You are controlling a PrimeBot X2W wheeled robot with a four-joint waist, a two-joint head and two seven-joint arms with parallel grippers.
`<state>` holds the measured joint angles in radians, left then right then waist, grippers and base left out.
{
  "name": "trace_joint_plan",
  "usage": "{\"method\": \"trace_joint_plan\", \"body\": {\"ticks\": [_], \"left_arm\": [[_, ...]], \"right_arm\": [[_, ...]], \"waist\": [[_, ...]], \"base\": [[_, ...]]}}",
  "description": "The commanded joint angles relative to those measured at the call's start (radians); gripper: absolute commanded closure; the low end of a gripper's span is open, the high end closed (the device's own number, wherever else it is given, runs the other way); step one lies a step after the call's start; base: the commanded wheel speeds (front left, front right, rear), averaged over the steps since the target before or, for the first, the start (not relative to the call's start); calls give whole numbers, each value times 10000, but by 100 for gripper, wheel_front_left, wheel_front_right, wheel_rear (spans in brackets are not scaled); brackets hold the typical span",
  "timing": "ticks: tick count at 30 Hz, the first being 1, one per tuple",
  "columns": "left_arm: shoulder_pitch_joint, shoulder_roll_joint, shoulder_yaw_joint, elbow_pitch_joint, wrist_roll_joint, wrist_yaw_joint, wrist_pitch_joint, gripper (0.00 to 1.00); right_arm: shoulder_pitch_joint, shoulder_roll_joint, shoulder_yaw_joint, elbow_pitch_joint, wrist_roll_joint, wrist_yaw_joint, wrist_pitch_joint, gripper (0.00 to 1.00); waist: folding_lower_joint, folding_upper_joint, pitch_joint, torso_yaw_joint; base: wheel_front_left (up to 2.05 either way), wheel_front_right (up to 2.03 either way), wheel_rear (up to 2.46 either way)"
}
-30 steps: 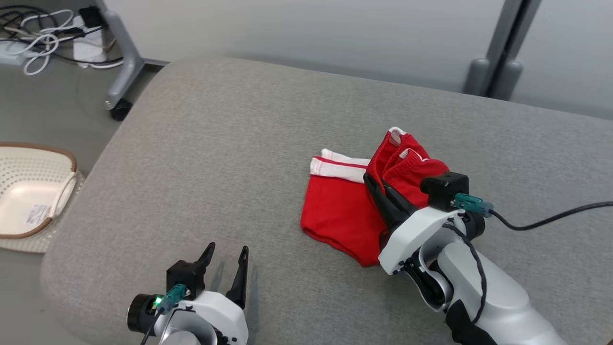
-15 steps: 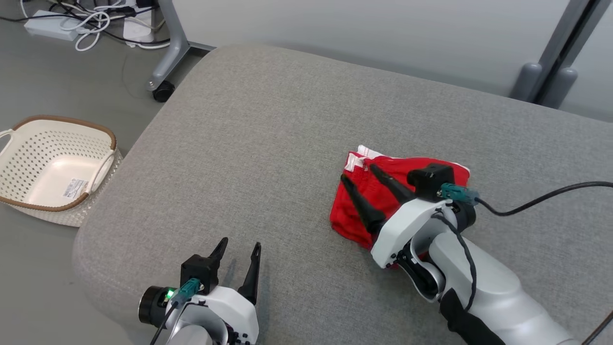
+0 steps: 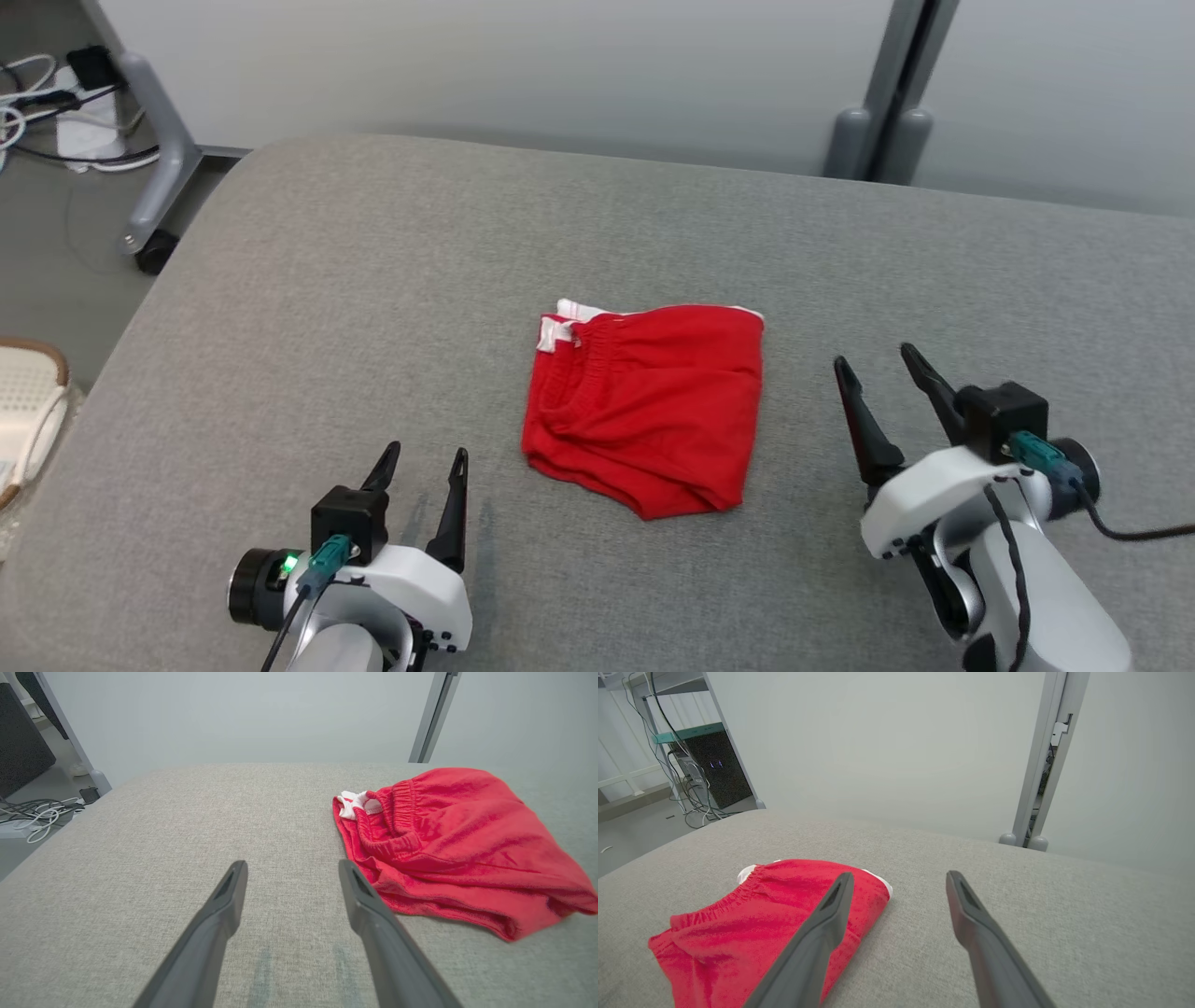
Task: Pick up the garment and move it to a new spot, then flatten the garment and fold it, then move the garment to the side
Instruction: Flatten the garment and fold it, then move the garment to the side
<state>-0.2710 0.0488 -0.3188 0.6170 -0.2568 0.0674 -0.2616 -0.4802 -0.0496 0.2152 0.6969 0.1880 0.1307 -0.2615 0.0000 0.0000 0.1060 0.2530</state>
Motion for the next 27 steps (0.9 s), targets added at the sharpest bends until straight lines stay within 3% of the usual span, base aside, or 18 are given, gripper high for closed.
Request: {"method": "trace_joint_plan", "body": {"ticks": [1, 8, 27], "left_arm": [[168, 52, 247, -105, 129, 29, -43, 0], [816, 85, 1230, -425, 493, -25, -43, 0], [2488, 56, 3035, -1327, 1191, -135, -43, 0]], "right_arm": [[530, -43, -464, -336, -302, -1, -42, 0], [1949, -39, -1601, -1018, -733, -1, -42, 0], [3493, -43, -1544, -1885, -264, -1, -42, 0]], "waist": [[0, 0, -179, -591], [0, 0, -516, -1484], [0, 0, -1158, -2505]], "base": [[0, 0, 0], [0, 0, 0], [0, 0, 0]]}}
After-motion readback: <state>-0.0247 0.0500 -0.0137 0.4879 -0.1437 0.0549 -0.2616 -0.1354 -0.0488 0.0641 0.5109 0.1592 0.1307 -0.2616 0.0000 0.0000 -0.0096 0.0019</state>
